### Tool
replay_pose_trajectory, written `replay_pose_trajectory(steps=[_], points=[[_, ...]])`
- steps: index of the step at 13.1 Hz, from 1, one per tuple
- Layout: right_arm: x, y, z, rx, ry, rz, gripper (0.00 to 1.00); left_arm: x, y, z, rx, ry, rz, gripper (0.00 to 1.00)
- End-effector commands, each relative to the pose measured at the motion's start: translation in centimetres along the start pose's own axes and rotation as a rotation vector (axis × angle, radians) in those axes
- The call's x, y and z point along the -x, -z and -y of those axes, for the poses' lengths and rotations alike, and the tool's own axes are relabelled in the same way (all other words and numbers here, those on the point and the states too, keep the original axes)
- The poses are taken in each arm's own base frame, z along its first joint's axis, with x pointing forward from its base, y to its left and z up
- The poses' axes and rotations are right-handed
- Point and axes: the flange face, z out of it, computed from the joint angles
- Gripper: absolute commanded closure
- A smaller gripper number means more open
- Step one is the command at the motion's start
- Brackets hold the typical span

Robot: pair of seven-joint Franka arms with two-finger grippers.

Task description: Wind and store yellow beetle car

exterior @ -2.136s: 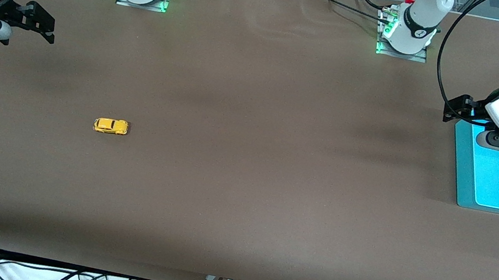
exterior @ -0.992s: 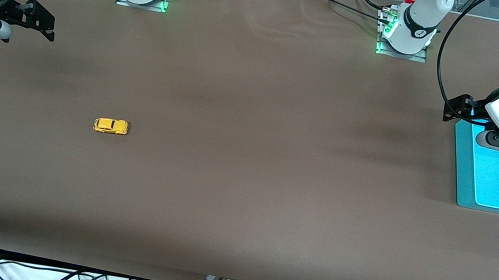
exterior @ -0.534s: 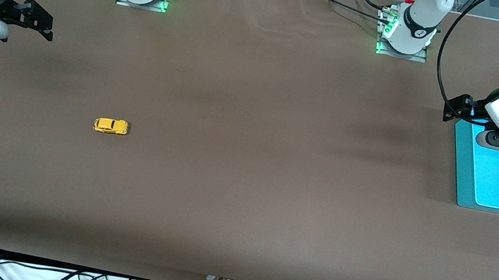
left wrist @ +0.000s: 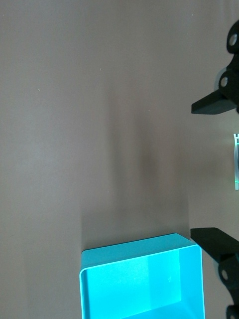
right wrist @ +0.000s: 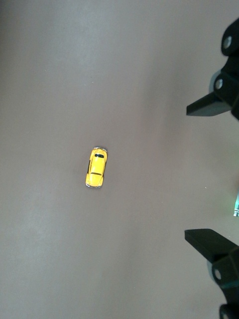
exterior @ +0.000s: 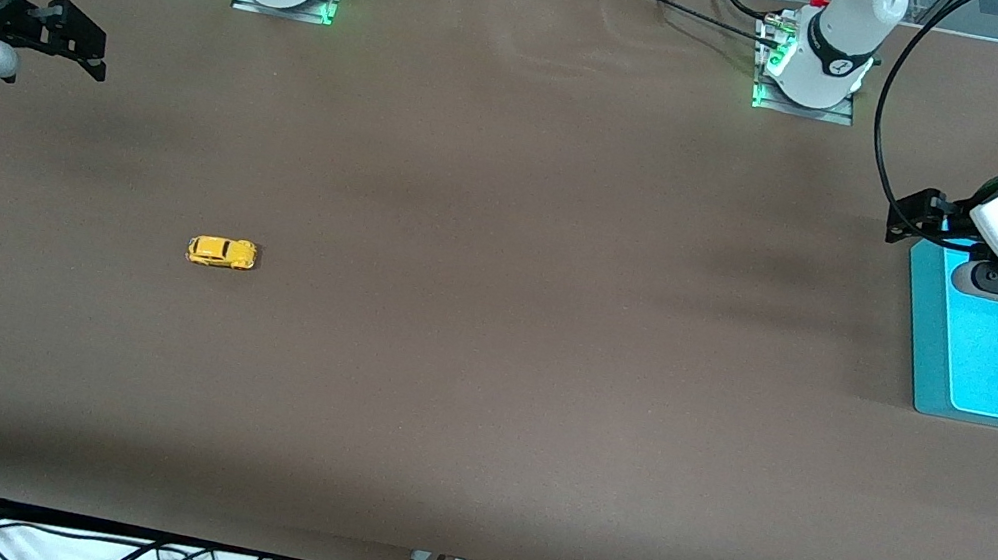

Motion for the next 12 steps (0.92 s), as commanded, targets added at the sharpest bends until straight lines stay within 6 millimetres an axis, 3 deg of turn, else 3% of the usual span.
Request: replay_pose_trajectory(steps=[1, 3, 6, 8, 11, 12], points=[[0.0, 0.5, 0.1, -0.014, -0.003, 0.003, 0.0, -0.2, 0.6, -0.1, 0.012, 0.007, 0.004, 0.0], [-0.3, -0.5, 0.2, -0.018, 0.023, 0.02, 0.0, -0.2, 0.6, -0.1, 0.011, 0.007, 0.004, 0.0], [-2.0, -5.3, 0.1, -0.035, 0.106, 0.057, 0.0, -0.2, 0.6, -0.1, 0.012, 0.007, 0.004, 0.0], [-3.2, -9.4, 0.1, -0.034, 0.112, 0.039, 0.0, -0.2, 0.6, -0.1, 0.012, 0.007, 0.004, 0.0], [-5.1, -18.5, 0.1, -0.04, 0.125, 0.0, 0.0, -0.2, 0.6, -0.1, 0.011, 0.007, 0.004, 0.0], [-5.6, -21.2, 1.2, -0.041, 0.179, -0.015, 0.0, -0.2, 0.6, -0.1, 0.011, 0.007, 0.004, 0.0]])
